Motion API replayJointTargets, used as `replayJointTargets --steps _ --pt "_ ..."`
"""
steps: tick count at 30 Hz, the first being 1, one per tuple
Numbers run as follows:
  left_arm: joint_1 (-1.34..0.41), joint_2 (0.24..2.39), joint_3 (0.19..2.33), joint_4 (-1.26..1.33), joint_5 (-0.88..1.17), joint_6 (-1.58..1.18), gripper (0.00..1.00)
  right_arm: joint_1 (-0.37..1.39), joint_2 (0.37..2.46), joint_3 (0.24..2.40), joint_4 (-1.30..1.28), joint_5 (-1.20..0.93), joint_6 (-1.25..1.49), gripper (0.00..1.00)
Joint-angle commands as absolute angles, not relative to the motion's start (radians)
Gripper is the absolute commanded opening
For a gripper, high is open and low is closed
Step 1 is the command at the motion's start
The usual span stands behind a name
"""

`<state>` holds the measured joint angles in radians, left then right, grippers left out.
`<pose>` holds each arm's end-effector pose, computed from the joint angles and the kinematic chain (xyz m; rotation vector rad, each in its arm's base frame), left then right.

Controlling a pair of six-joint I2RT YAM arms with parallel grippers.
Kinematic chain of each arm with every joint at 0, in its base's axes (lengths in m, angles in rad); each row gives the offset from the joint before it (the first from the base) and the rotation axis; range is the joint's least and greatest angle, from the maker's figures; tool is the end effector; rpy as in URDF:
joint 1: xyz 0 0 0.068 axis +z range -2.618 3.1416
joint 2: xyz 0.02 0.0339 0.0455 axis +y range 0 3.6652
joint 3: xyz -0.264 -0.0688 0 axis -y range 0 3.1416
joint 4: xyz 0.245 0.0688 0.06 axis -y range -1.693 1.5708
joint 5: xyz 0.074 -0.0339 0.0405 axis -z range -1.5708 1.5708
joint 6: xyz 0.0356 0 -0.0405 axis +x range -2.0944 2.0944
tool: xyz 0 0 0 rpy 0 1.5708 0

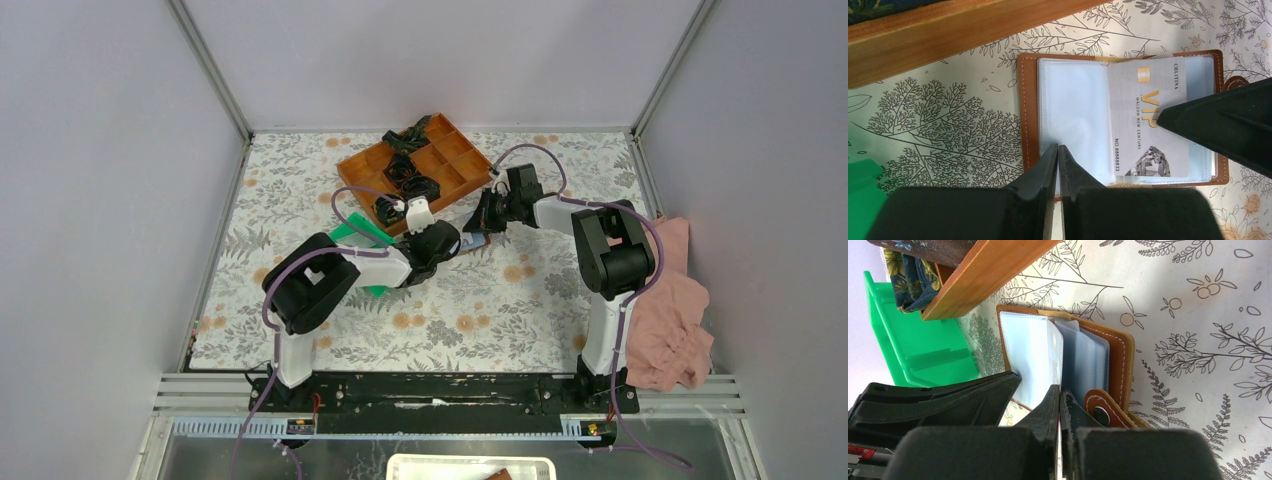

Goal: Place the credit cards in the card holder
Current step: Insert the credit card into the card holder.

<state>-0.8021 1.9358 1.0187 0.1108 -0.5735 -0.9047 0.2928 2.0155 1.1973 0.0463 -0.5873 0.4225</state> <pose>0.2800 -0.2617 0.1271 -0.3762 2.2011 -0.2419 0.3956 0.1399 0.1417 -0.1498 2.4091 1.0321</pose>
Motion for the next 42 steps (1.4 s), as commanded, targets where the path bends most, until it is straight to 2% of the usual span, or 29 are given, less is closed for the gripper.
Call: replayJointTargets --steps 1,25,42 --pt "-0.791 1.989 0.956 -0.161 -0.598 -0.887 0.13 0.293 2.046 1.210 0.000 -0.522 0.379 0.00" --pt "-0.792 2.028 0.979 -0.170 -0.625 -0.858 0.12 0.328 2.111 1.226 -0.032 -0.531 0.375 0.00" --pt "-0.792 2.044 0.977 -0.183 -0.650 -0.849 0.11 0.365 2.054 1.123 -0.002 -0.512 0.386 0.00"
